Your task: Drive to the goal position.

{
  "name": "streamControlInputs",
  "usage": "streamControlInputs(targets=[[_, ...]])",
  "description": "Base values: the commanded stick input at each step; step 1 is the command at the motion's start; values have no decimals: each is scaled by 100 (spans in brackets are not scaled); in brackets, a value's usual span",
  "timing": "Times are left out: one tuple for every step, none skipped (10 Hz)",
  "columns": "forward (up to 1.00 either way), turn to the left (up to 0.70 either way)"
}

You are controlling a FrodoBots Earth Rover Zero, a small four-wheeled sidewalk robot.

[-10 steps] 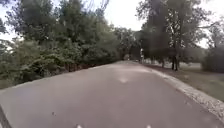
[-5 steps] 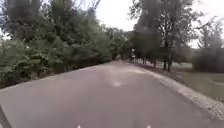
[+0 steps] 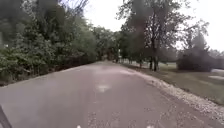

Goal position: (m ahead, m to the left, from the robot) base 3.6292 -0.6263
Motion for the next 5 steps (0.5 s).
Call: streamControlInputs(targets=[[70, 0], [70, 0], [70, 0], [70, 0], [70, 0]])
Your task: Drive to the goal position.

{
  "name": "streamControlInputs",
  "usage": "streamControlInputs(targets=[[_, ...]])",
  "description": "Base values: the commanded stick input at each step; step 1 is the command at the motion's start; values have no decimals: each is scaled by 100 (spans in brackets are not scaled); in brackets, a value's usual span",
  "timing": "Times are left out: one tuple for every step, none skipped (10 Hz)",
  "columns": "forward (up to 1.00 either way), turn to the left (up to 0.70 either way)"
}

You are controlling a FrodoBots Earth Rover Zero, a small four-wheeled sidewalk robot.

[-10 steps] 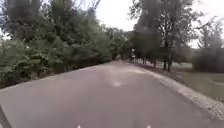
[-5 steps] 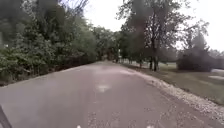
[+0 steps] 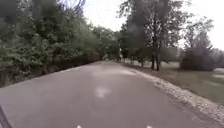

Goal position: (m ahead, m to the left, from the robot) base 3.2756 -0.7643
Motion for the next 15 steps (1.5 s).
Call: streamControlInputs(targets=[[70, 0], [70, 0], [70, 0], [70, 0], [70, 0], [70, 0], [70, 0], [70, 0], [70, 0], [70, 0], [70, 0], [70, 0], [70, 0], [70, 0], [70, 0]])
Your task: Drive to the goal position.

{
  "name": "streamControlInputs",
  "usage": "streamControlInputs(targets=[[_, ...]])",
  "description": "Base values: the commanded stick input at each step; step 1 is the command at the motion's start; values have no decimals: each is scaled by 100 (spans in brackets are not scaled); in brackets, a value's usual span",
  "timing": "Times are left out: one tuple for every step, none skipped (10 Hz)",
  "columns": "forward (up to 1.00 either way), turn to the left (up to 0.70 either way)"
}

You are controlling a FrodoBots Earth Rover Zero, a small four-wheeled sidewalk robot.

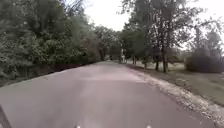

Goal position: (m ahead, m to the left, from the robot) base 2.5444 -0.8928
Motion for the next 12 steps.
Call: streamControlInputs(targets=[[70, 0], [70, 0], [70, 0], [70, 0], [70, 0], [70, 0], [70, 0], [70, 0], [70, 0], [70, 0], [52, 0], [0, 0]])
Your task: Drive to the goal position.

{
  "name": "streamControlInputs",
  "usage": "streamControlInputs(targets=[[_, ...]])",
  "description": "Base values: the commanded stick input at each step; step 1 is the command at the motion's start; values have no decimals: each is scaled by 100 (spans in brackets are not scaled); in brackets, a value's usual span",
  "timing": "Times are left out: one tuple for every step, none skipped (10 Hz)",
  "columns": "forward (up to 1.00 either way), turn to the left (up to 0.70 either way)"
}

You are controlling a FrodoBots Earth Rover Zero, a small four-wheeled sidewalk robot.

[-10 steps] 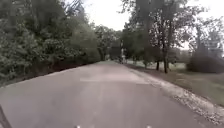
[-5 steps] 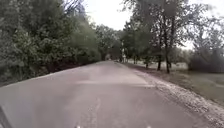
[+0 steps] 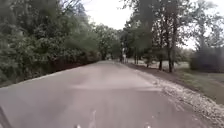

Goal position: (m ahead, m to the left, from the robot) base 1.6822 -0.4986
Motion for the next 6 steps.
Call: streamControlInputs(targets=[[0, 0], [0, 0], [0, 0], [0, 0], [0, 0], [0, 0]])
